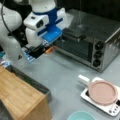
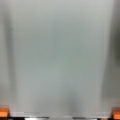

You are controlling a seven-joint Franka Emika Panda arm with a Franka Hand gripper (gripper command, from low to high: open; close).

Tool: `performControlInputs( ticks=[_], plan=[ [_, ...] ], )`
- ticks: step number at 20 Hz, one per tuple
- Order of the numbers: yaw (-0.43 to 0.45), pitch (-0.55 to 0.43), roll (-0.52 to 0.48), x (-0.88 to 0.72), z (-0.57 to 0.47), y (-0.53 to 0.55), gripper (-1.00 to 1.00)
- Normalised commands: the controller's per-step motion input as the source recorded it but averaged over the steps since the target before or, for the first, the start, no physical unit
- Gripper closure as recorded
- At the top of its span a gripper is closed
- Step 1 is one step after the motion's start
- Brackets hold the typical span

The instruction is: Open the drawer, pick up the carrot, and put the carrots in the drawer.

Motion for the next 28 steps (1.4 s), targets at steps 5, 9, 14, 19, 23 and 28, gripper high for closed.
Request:
performControlInputs(
  ticks=[5, 9, 14, 19, 23, 28],
  plan=[
    [0.104, -0.024, 0.133, 0.0, -0.02, -0.07, -1.0],
    [0.101, -0.024, 0.148, 0.02, -0.08, -0.2, -1.0],
    [0.068, -0.036, 0.126, 0.04, -0.12, -0.33, -1.0],
    [0.079, -0.058, 0.05, 0.04, -0.21, -0.36, -1.0],
    [0.109, -0.086, -0.062, 0.04, -0.33, -0.27, -1.0],
    [0.09, -0.114, -0.103, -0.18, -0.35, -0.08, -1.0]
  ],
)
